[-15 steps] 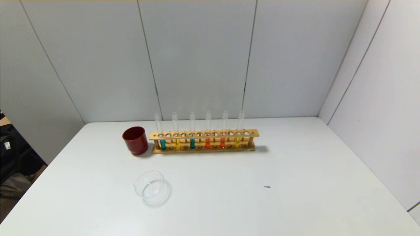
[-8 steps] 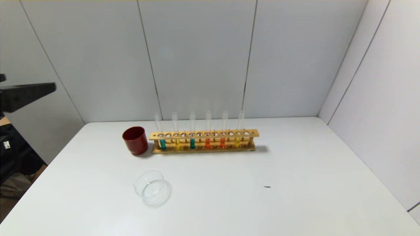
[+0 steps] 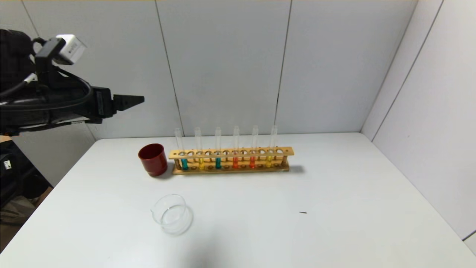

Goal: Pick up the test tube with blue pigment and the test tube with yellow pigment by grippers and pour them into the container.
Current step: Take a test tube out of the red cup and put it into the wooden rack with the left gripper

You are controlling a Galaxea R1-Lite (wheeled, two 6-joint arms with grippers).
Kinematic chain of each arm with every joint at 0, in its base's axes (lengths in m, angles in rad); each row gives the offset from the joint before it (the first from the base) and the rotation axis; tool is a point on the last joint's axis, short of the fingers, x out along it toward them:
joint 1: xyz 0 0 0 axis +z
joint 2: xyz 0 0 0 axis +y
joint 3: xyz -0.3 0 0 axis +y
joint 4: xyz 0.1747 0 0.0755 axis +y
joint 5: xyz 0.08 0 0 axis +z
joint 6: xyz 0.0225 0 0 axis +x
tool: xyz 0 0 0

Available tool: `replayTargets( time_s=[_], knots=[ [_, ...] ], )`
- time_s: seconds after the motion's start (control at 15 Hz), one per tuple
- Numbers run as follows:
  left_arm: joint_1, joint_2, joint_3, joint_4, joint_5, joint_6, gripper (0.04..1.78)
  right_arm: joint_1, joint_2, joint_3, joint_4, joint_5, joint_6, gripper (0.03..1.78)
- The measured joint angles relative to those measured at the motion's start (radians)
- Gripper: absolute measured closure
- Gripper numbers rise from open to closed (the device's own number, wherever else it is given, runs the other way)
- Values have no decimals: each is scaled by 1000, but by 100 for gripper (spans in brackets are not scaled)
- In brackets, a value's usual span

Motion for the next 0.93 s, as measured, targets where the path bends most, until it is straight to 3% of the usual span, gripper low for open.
replayTargets(
  time_s=[0.47, 0.93],
  knots=[
    [-32, 258, -2, -193, -30, -20, 7, 0, 0, 0, 0, 0, 0, 6],
    [-104, 395, -27, -217, -23, -28, 7, 1, 0, 0, 0, 0, 0, 6]
  ],
)
